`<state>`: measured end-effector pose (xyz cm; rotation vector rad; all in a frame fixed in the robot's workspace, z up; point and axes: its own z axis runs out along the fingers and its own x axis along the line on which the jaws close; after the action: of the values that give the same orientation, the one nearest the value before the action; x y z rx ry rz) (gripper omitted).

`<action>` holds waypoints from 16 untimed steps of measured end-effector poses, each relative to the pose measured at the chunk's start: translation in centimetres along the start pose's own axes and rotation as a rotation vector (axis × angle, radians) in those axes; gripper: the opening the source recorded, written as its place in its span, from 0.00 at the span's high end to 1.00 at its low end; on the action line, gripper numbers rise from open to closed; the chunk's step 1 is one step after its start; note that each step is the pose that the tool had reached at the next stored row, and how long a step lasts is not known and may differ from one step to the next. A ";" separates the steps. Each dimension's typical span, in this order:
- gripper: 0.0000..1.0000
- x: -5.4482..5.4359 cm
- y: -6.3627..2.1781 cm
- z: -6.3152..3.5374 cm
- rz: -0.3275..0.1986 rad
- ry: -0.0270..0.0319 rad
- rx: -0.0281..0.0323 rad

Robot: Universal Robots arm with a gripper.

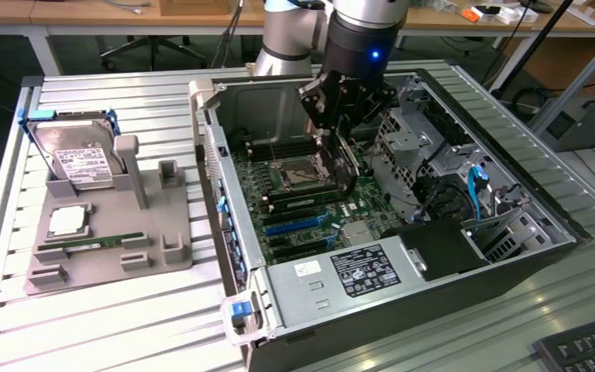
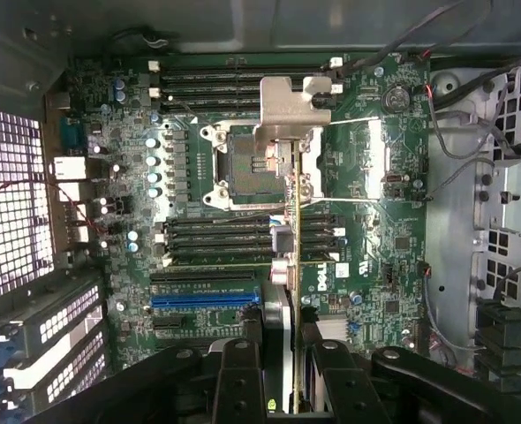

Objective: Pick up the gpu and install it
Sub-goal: 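Insert the gpu into the slot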

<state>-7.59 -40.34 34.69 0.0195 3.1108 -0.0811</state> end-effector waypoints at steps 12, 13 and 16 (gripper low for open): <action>0.73 0.0 0.00 0.00 -0.335 -0.0175 -0.0101; 0.73 0.0 0.00 0.00 -0.339 -0.0177 -0.0102; 0.73 0.0 0.00 0.00 -0.354 -0.0184 -0.0106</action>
<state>-7.59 -40.34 34.68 -0.5282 3.0571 -0.0715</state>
